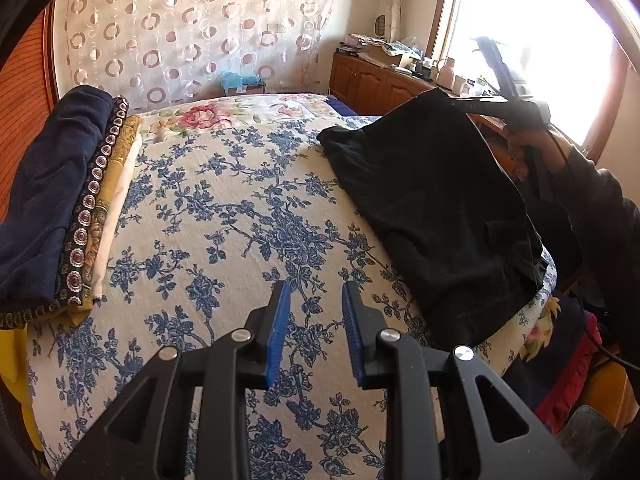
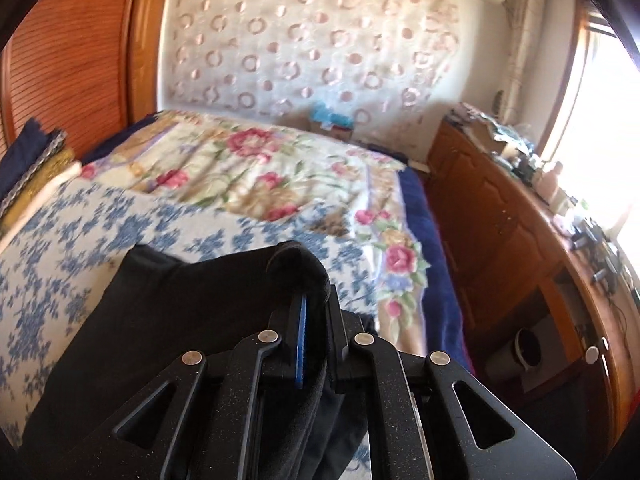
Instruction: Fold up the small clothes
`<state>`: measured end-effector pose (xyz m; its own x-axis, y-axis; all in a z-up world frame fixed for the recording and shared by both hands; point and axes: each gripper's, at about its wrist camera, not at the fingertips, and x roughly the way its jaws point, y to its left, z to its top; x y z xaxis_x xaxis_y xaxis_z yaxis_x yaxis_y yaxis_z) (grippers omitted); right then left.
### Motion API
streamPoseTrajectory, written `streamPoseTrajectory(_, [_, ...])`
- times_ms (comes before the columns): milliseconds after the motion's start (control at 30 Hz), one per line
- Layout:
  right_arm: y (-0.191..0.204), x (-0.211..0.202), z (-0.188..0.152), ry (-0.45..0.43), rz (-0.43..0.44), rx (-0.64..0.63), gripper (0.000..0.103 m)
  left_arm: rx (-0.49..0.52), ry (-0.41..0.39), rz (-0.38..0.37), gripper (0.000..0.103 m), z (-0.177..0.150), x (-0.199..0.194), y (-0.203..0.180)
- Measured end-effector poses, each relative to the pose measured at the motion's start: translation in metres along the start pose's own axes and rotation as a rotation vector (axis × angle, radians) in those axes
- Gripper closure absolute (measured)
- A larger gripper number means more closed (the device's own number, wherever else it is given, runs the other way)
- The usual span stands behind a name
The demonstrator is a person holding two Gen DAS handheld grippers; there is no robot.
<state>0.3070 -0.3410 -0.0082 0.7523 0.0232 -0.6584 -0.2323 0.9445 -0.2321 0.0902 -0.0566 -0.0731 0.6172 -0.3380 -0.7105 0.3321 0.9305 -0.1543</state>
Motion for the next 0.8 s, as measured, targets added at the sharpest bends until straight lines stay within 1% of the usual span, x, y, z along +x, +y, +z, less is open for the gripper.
streamPoseTrajectory(100, [-0.004, 0.022, -0.006, 0.055, -0.047, 0.013, 0.098, 0.003, 0.003, -0.003, 0.079, -0.001, 0.001, -0.002])
streamPoseTrajectory(167, [-0.009, 0.032, -0.011, 0.09, -0.045, 0.04, 0.098, 0.007, 0.003, -0.004, 0.079, -0.001, 0.001, -0.003])
streamPoseTrajectory(233, [-0.014, 0.037, -0.018, 0.116, -0.062, 0.067, 0.089, 0.011, 0.003, -0.007, 0.079, -0.001, 0.0, -0.005])
streamPoseTrajectory(300, [-0.018, 0.034, -0.023, 0.124, -0.083, 0.081, 0.074, 0.015, 0.002, -0.01, 0.079, -0.001, 0.0, -0.008])
streamPoseTrajectory(467, [-0.028, -0.009, -0.044, 0.063, -0.053, 0.13, 0.064, 0.027, 0.003, -0.031, 0.079, -0.002, 0.002, -0.016])
streamPoseTrajectory(500, [-0.027, -0.023, -0.052, 0.054, -0.013, 0.14, 0.064, 0.03, 0.004, -0.036, 0.079, -0.002, 0.002, -0.019])
streamPoseTrajectory(600, [-0.013, -0.065, -0.076, 0.009, 0.082, 0.148, 0.064, 0.044, 0.009, -0.049, 0.079, -0.003, 0.004, -0.027])
streamPoseTrajectory(667, [-0.001, -0.083, -0.09, -0.008, 0.112, 0.135, 0.064, 0.054, 0.012, -0.058, 0.079, -0.003, 0.006, -0.034])
streamPoseTrajectory(800, [0.026, -0.108, -0.117, -0.008, 0.155, 0.107, 0.064, 0.075, 0.018, -0.07, 0.079, -0.003, 0.007, -0.044])
